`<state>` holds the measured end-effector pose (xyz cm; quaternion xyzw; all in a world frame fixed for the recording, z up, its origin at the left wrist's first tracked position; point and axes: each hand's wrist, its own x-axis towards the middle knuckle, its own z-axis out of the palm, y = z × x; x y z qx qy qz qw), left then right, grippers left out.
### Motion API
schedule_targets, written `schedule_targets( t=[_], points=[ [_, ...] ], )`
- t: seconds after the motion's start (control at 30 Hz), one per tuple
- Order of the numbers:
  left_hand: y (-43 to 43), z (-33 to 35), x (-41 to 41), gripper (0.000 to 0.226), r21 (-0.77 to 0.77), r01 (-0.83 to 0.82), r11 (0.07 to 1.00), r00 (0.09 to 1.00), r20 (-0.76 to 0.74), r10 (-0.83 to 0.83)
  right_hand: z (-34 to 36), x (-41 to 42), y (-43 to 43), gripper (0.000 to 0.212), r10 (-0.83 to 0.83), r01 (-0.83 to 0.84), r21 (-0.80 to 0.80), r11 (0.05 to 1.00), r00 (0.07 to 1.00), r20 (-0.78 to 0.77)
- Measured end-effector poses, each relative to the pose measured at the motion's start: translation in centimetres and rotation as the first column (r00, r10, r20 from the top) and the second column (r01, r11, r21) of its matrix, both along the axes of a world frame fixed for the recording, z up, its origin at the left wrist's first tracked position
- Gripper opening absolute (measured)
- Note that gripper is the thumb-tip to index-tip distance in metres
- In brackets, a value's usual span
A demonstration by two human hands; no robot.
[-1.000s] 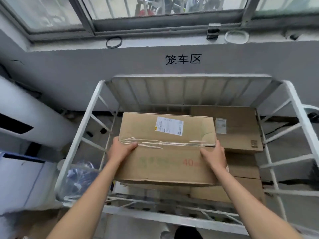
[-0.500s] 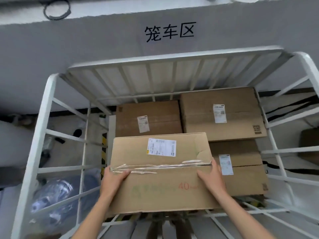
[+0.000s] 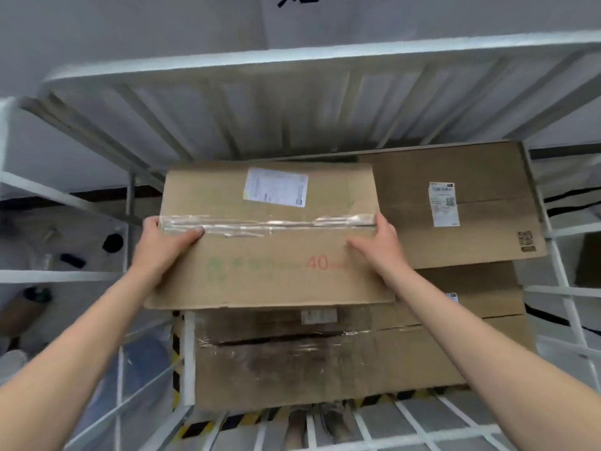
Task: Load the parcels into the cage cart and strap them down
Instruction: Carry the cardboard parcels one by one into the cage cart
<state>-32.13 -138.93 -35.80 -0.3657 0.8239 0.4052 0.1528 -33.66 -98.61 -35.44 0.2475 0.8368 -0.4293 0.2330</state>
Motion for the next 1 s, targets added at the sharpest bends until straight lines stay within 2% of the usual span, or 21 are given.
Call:
schedule_targets(
  t=[0.17,0.27,0.37,0.47,0.83,1.0],
  points=[
    [1.2,-4.4,-6.1,0.095,0.141,-0.017,0.990,0.996,-0.082,0.029,-3.3,-6.6,0.8,0.093,-0.031,0.030,-0.009,1.000,0.995,-0.094],
    [2.2,-7.3,-7.4,0.099,0.149,-0.018,0.989,0.996,-0.082,0.030,-5.6,-8.6,1.5,0.095,-0.064,0.059,-0.048,0.997,0.992,-0.110],
    [2.4,-10.1,-6.8,0.097,0.141,-0.026,0.990,0.999,-0.027,0.031,-8.0,-8.2,1.5,0.101,-0.025,0.021,-0.062,0.998,0.998,-0.061],
    [1.9,-11.7,-6.3,0.098,0.132,-0.008,0.991,1.000,-0.023,0.012,-9.7,-7.4,1.4,0.101,-0.005,0.000,-0.043,0.999,0.995,-0.096],
    [2.1,-11.6,-3.7,0.093,0.114,0.036,0.993,0.999,-0.008,-0.035,-9.7,-4.8,1.5,0.094,-0.048,0.043,-0.067,0.997,0.995,-0.088],
    [2.5,-10.2,-3.6,0.113,0.079,0.089,0.993,0.986,0.133,-0.099,-8.4,-4.0,1.6,0.090,-0.045,0.042,-0.064,0.997,0.998,-0.047]
  ],
)
